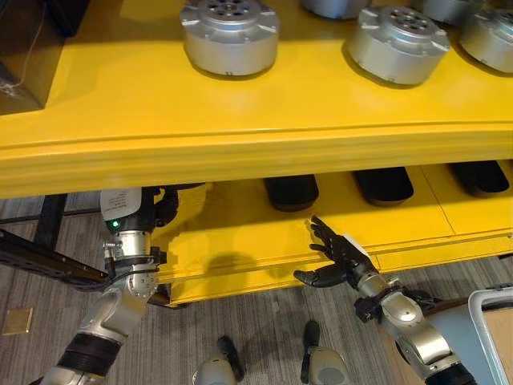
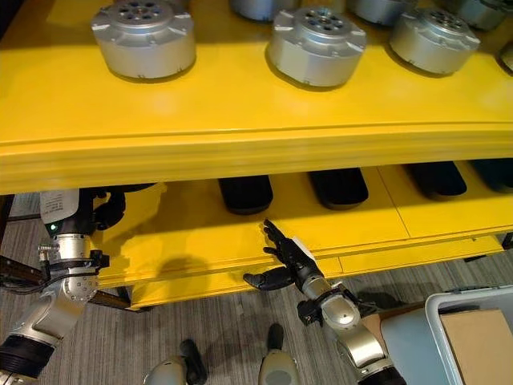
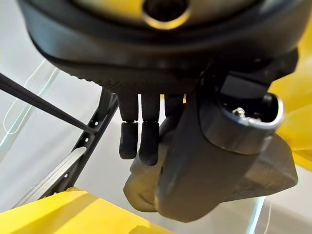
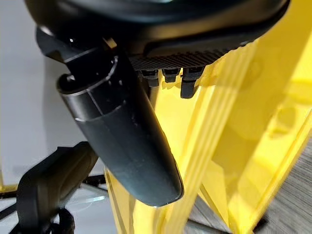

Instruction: Move parts from the plastic box to the shelf.

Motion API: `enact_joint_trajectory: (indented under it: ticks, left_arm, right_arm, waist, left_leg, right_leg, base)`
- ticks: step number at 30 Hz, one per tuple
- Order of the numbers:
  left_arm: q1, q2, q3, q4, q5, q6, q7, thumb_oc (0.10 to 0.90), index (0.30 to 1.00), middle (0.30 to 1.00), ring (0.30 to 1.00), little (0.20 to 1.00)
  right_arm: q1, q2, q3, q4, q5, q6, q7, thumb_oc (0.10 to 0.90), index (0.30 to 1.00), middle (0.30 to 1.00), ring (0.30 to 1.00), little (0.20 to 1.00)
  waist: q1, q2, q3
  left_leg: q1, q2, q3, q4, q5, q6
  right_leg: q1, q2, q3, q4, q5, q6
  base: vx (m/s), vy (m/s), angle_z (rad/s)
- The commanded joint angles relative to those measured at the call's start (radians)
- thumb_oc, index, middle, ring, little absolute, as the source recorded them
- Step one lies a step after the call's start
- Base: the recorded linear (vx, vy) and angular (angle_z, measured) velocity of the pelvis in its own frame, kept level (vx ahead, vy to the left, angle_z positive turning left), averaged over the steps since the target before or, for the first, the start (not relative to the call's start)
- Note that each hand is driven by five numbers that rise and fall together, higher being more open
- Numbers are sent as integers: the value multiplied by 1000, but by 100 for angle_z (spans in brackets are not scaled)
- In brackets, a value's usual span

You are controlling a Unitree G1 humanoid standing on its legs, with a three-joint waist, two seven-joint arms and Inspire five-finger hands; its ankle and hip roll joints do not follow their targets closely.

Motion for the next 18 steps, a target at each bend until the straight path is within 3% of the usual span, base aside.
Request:
enact_joint_trajectory:
  ticks: [1, 3, 4, 7, 9, 10, 15, 18]
  left_arm:
    - [-90, -2, 88, -97, 17, -78, 74, 400, 300, 300, 300, 300]
    - [-88, 2, 90, -96, 16, -93, 70, 400, 300, 300, 300, 300]
    - [-84, 9, 93, -98, 19, -109, 55, 400, 300, 300, 300, 300]
    - [-84, 21, 94, -100, 18, -121, 44, 400, 300, 300, 300, 300]
    - [-88, 24, 91, -96, 24, -124, 38, 400, 300, 300, 300, 300]
    - [-97, 40, 84, -95, 19, -119, 28, 400, 300, 300, 300, 300]
    - [-83, 56, 121, -94, 4, -119, 15, 400, 300, 300, 300, 300]
    - [-65, 56, 151, -87, -7, -126, 12, 400, 300, 300, 300, 300]
  right_arm:
    - [-1, -69, 3, -107, -55, -20, 143, 900, 1000, 1000, 1000, 1000]
    - [-6, -87, 20, -116, -69, -15, 192, 900, 1000, 1000, 1000, 1000]
    - [-16, -126, 32, -135, -28, -8, 312, 900, 1000, 1000, 1000, 1000]
    - [-16, -159, 34, -143, 36, 15, 406, 900, 1000, 1000, 1000, 1000]
    - [-5, -184, 29, -154, 81, 16, 401, 900, 1000, 1000, 1000, 1000]
    - [-2, -201, -7, -148, 192, -12, 326, 900, 1000, 1000, 1000, 1000]
    - [10, -189, -141, -183, 318, -110, 232, 900, 1000, 1000, 1000, 1000]
    - [24, -155, -221, -241, 409, -131, 289, 900, 1000, 1000, 1000, 1000]
  waist:
    - [3, 37, -77]
    - [6, 35, -77]
    - [14, 29, -77]
    - [20, 21, -77]
    - [22, 16, -76]
    - [22, 8, -77]
    - [8, 6, -77]
    - [-4, 11, -77]
  left_leg:
    - [58, 35, -55, -129, 78, -39]
    - [59, 39, -54, -129, 80, -43]
    - [60, 43, -57, -128, 84, -47]
    - [64, 47, -59, -127, 86, -48]
    - [66, 52, -59, -126, 89, -51]
    - [67, 57, -62, -121, 89, -52]
    - [52, 70, -61, -98, 85, -58]
    - [49, 78, -55, -89, 81, -61]
  right_leg:
    - [-9, -61, -4, 128, -140, 94]
    - [-6, -60, -5, 127, -141, 93]
    - [-1, -57, -8, 128, -143, 93]
    - [5, -57, -14, 131, -143, 94]
    - [9, -54, -18, 133, -143, 93]
    - [16, -49, -18, 131, -143, 90]
    - [9, -32, -5, 133, -149, 82]
    - [7, -23, 5, 133, -156, 76]
  base:
    - [-29, -57, -6]
    - [-25, -76, 1]
    - [-19, -88, 7]
    - [3, -96, 6]
    - [12, -105, 10]
    - [6, -116, 8]
    - [-25, -95, 2]
    - [-32, -50, -3]
